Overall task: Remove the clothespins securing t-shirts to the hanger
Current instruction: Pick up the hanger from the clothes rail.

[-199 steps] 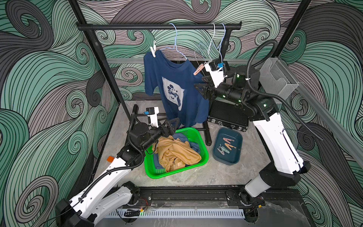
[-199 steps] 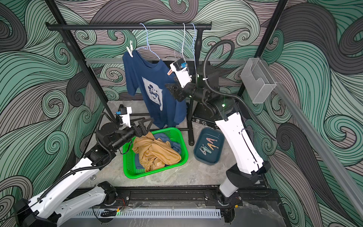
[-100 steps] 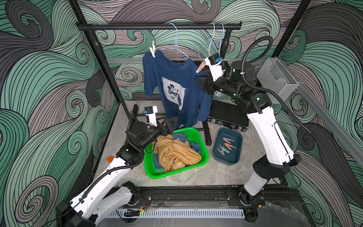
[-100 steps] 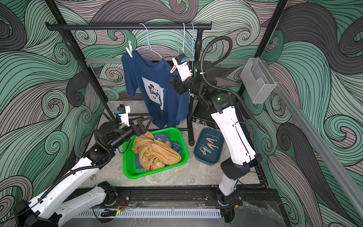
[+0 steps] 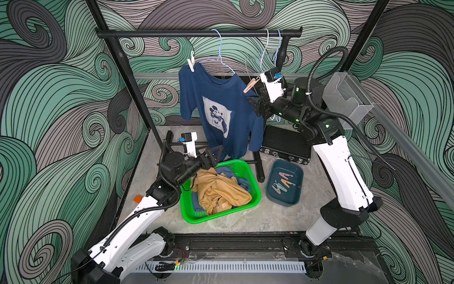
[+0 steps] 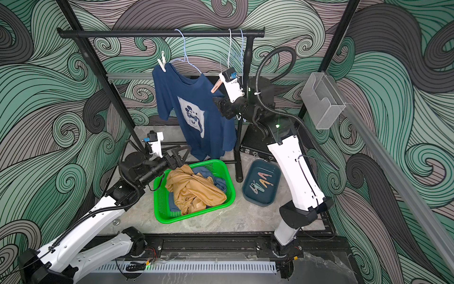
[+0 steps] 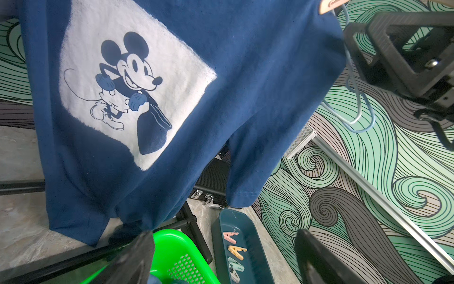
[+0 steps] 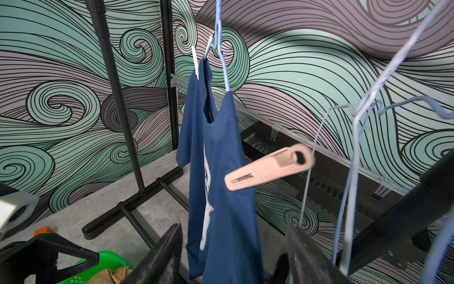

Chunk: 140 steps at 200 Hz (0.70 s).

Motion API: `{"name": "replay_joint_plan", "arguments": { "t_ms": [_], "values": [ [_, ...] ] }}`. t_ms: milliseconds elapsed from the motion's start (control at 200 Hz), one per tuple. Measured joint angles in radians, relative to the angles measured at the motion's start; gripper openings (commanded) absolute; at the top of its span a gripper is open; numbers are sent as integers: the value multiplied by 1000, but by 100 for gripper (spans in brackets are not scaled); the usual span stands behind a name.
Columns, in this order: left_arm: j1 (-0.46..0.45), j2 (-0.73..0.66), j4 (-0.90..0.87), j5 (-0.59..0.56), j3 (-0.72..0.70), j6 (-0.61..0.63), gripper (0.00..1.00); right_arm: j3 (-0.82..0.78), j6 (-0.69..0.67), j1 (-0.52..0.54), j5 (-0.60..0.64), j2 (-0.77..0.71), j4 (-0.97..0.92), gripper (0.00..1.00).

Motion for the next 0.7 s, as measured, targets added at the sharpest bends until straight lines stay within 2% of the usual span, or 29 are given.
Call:
{"name": "replay_joint_plan", "arguments": {
  "t_ms": [130,345,565,615,700],
  "values": [
    [0,0,2,1,0,0,89,-47,-9,-13,-17,-35,16,70],
    [1,0,2,3,0,-1,89,-98,25,-65,-119,-40,38,47],
    [4,-1,3,5,0,-6,89,-80,64,-61,-186,-2,55,47],
    [7,-1,3,5,0,-8,89,-80,72,-58,-195,4,60,44],
    [11,-3,3,6,0,-11,89,-79,81,-55,-207,12,63,33]
  ]
}}
